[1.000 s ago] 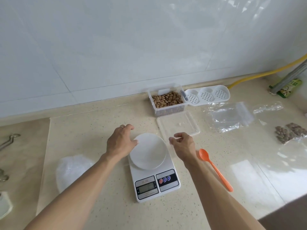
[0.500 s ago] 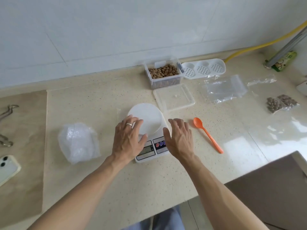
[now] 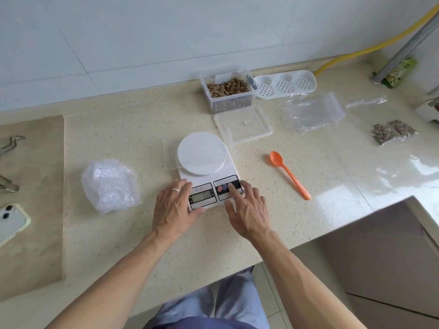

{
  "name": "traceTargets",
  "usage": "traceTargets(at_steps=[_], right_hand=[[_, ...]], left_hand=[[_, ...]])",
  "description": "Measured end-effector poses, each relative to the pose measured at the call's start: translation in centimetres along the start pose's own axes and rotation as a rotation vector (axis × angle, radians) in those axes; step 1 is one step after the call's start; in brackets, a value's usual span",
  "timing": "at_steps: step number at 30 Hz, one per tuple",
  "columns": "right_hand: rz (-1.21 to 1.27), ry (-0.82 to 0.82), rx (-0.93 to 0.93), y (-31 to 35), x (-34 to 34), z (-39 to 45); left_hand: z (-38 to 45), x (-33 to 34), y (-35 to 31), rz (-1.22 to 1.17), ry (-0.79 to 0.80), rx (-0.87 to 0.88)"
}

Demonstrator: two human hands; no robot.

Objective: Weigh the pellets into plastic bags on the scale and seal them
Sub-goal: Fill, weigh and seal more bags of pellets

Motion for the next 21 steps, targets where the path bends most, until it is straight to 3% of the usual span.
traceTargets(at_steps=[21], right_hand=[[-0.019, -0.018, 0.022, 0.17, -0.38, 0.38]], left_hand=[[0.67, -0.09, -0.05, -0.042, 0.022, -0.002]])
Point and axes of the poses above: each hand's wrist, its own z-axis towards the middle knuckle, its own x-axis out of the palm, y = z × x, the point moved 8 cm from there along z, towards the middle knuckle
